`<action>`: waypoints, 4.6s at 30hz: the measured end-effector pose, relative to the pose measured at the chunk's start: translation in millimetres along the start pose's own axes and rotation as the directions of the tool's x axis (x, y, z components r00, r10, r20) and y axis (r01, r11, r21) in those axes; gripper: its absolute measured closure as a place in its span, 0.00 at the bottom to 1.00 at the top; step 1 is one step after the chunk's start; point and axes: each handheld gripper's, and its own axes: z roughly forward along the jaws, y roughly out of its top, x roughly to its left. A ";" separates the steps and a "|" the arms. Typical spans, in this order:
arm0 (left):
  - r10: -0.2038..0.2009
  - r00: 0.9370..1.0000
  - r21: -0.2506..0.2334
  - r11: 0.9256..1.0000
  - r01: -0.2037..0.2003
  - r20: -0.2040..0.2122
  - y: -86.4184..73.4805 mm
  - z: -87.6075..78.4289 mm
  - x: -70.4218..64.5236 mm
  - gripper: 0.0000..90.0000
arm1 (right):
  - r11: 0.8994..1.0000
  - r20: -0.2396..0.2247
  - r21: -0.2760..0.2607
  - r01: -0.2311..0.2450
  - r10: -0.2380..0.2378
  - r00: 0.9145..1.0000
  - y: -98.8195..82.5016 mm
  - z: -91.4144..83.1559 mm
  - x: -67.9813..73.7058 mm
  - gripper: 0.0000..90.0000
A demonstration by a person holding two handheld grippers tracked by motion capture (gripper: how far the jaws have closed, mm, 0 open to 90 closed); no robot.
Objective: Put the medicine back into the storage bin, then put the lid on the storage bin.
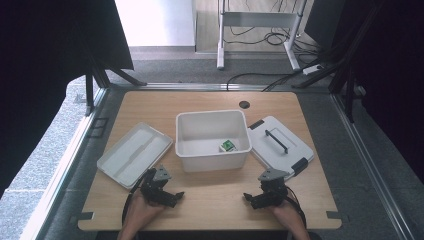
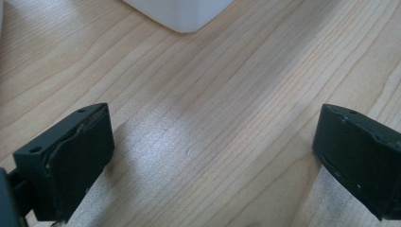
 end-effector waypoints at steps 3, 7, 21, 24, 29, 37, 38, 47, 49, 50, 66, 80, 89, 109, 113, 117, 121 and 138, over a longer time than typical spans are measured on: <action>-0.009 1.000 0.007 1.000 0.009 0.007 0.8 -0.8 3.1 0.00 | 1.000 0.001 0.000 0.000 0.000 1.000 0.0 0.1 0.2 0.00; -0.022 1.000 0.014 1.000 0.022 0.008 4.2 -6.3 10.8 0.00 | 1.000 0.002 0.000 0.001 -0.001 1.000 0.0 0.1 0.2 0.00; -0.062 0.995 -0.006 0.998 0.062 -0.073 34.8 -54.4 67.9 0.01 | 0.999 0.035 -0.001 -0.039 0.039 0.999 0.1 0.0 -1.4 0.00; -0.076 0.993 -0.008 0.997 0.076 -0.094 38.9 -62.2 84.6 0.04 | 0.999 0.035 -0.002 -0.038 0.038 0.999 0.1 0.0 -1.5 0.00; -0.111 0.984 -0.006 0.994 0.111 -0.142 44.4 -72.8 114.1 0.17 | 0.999 0.035 -0.002 -0.038 0.038 0.999 0.1 0.0 -1.5 0.00; -0.155 0.973 0.050 0.985 0.165 -0.168 39.0 -64.0 149.7 0.40 | 0.999 0.035 -0.002 -0.038 0.038 0.999 0.1 0.0 -1.5 0.00; -0.159 0.972 0.065 0.983 0.172 -0.171 36.4 -59.8 152.9 0.42 | 0.999 0.035 -0.002 -0.038 0.038 0.999 0.1 0.0 -1.5 0.00; -0.190 0.966 0.128 0.968 0.214 -0.176 19.4 -38.7 163.6 0.72 | 0.999 0.035 -0.003 -0.037 0.038 0.999 0.1 0.0 -1.6 0.00; -0.196 0.966 0.140 0.965 0.220 -0.166 17.1 -36.8 164.6 0.79 | 0.999 0.035 -0.003 -0.038 0.038 0.999 0.1 0.0 -1.5 0.00; -0.200 0.967 0.144 0.964 0.224 -0.160 16.2 -36.1 165.3 0.83 | 0.999 0.035 -0.002 -0.038 0.038 0.999 0.1 0.0 -1.5 0.00; -0.158 0.978 0.143 0.974 0.177 -0.134 30.7 -56.1 166.3 0.99 | 0.999 0.035 -0.003 -0.038 0.038 0.999 0.1 0.0 -1.5 0.00; 0.024 0.999 0.108 0.994 -0.020 -0.041 86.6 -119.3 159.2 0.99 | 0.999 0.035 -0.001 -0.038 0.038 0.999 0.1 -0.2 -1.5 0.00; 0.177 0.983 0.092 0.979 -0.181 0.054 134.0 -129.5 139.9 0.99 | 0.999 0.037 -0.004 -0.038 0.039 0.999 0.2 0.0 -1.6 0.00; 0.429 0.871 0.033 0.893 -0.448 0.239 224.4 -70.7 86.0 0.99 | 0.999 0.038 -0.006 -0.038 0.038 0.999 0.3 0.0 -1.7 0.00; 0.468 0.842 0.022 0.871 -0.491 0.267 239.6 -49.7 71.9 0.99 | 0.999 0.037 -0.006 -0.037 0.037 0.999 0.3 -0.1 -1.7 0.00; 0.490 0.822 0.019 0.856 -0.517 0.291 249.3 -32.6 62.7 0.99 | 0.999 0.036 -0.006 -0.036 0.036 0.999 0.3 0.0 -1.7 0.00; 0.504 0.806 0.014 0.845 -0.534 0.310 254.7 -11.8 53.1 0.99 | 0.999 0.034 -0.004 -0.041 0.041 0.999 0.3 -0.2 -1.3 0.00; 0.531 0.776 0.030 0.819 -0.573 0.340 249.8 30.3 42.7 0.99 | 1.000 0.030 -0.001 -0.031 0.031 0.999 0.2 -0.1 -1.4 0.00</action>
